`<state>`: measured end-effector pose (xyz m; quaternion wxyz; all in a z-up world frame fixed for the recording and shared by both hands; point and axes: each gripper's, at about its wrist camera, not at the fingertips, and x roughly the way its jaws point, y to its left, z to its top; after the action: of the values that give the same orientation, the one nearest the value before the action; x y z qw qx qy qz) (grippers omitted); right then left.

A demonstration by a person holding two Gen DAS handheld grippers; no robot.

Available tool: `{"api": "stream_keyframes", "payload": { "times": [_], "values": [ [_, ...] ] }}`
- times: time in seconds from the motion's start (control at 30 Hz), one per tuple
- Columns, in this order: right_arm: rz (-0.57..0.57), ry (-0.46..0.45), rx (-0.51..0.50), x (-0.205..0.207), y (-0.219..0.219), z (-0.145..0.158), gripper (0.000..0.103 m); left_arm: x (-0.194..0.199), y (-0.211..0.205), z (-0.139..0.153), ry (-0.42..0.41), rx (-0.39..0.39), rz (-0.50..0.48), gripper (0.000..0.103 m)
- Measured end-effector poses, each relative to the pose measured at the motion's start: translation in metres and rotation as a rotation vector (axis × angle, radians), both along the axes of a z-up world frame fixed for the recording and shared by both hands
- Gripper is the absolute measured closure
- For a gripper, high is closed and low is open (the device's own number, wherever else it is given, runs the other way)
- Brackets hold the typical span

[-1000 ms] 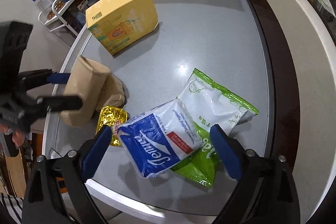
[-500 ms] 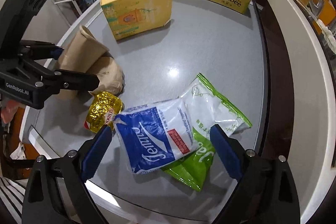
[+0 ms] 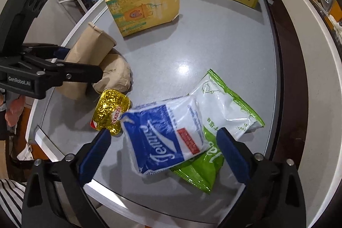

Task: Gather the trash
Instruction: 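Grasp the blue tissue pack with the right tool while the left tool grasps the kraft cup, then carry the tissue pack and kraft cup over the white bin with both tools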

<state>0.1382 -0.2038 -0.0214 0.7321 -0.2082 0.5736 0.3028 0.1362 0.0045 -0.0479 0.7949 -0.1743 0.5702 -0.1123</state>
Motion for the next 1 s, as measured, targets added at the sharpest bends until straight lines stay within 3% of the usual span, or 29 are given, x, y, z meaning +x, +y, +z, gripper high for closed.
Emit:
{"api": "stream_keyframes", "payload": {
  "times": [0.07,0.1,0.13,0.17,0.63,1.0],
  "values": [
    [0.009,-0.015,-0.018,-0.003,0.001,0.0,0.019,-0.002,-0.002,0.002,-0.011,0.04,-0.01,0.018],
    [0.011,-0.014,-0.021,-0.004,0.001,-0.001,0.028,-0.003,-0.004,0.003,-0.023,0.052,-0.015,0.027],
    [0.01,-0.005,-0.02,-0.004,0.0,-0.002,0.041,-0.005,-0.005,0.003,-0.026,0.067,-0.024,0.028],
    [0.008,0.007,-0.015,-0.003,-0.001,-0.004,0.046,-0.006,-0.005,0.003,-0.027,0.072,-0.026,0.028],
    [-0.055,0.023,0.108,-0.008,-0.016,0.024,0.049,-0.038,-0.009,0.024,-0.084,0.121,-0.022,0.028],
    [-0.082,0.079,0.179,-0.028,-0.023,0.027,0.049,-0.066,-0.014,0.032,-0.1,0.141,0.021,0.028]
  ]
}}
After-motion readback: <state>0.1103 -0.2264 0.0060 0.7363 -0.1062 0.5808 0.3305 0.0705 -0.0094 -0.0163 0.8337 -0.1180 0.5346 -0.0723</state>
